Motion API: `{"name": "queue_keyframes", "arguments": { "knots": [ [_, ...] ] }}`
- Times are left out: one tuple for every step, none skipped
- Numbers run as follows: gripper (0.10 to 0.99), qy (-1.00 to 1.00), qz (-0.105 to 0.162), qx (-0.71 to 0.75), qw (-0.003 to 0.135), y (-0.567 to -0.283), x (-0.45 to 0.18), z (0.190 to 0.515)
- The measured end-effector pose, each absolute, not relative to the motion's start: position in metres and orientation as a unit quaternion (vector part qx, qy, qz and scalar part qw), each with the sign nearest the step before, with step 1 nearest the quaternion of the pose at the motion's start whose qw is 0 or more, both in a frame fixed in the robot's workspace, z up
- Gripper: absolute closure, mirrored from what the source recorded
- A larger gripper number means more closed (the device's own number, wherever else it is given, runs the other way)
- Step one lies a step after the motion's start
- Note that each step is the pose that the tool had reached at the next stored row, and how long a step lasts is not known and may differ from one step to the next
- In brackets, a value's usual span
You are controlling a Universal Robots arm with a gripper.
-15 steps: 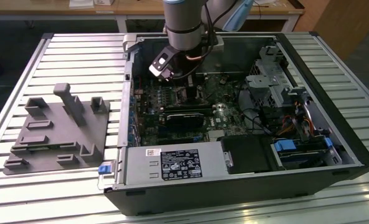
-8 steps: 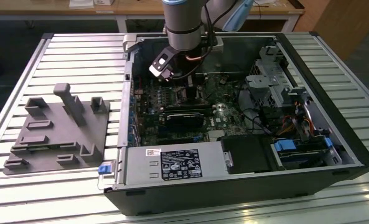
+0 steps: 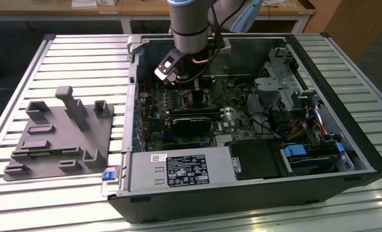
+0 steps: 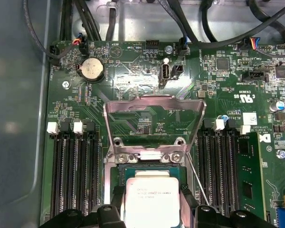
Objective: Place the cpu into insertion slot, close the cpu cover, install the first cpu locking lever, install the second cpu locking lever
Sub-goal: 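Place the cpu into insertion slot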
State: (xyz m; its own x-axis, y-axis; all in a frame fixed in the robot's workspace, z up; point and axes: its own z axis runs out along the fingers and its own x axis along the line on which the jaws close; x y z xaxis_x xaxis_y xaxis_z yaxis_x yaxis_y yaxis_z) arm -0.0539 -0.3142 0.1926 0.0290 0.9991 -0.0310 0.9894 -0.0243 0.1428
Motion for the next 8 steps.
{"name": "queue_keyframes", "arguments": {
  "knots": [
    [0.545,0.696,0.039,0.715,0.062,-0.3143,-0.0539,0.1926],
    [0.545,0.696,0.039,0.714,0.062,-0.3143,-0.0539,0.1926],
    [0.545,0.697,0.039,0.714,0.062,-0.3142,-0.0539,0.1926],
    [0.545,0.699,0.039,0.712,0.062,-0.3142,-0.054,0.1925],
    [0.545,0.701,0.039,0.71,0.062,-0.3142,-0.054,0.1925],
    [0.545,0.702,0.039,0.708,0.062,-0.3142,-0.054,0.1925],
    [0.545,0.704,0.04,0.707,0.062,-0.3142,-0.0539,0.1925],
    [0.545,0.705,0.04,0.706,0.061,-0.3143,-0.054,0.1925]
  ]
}}
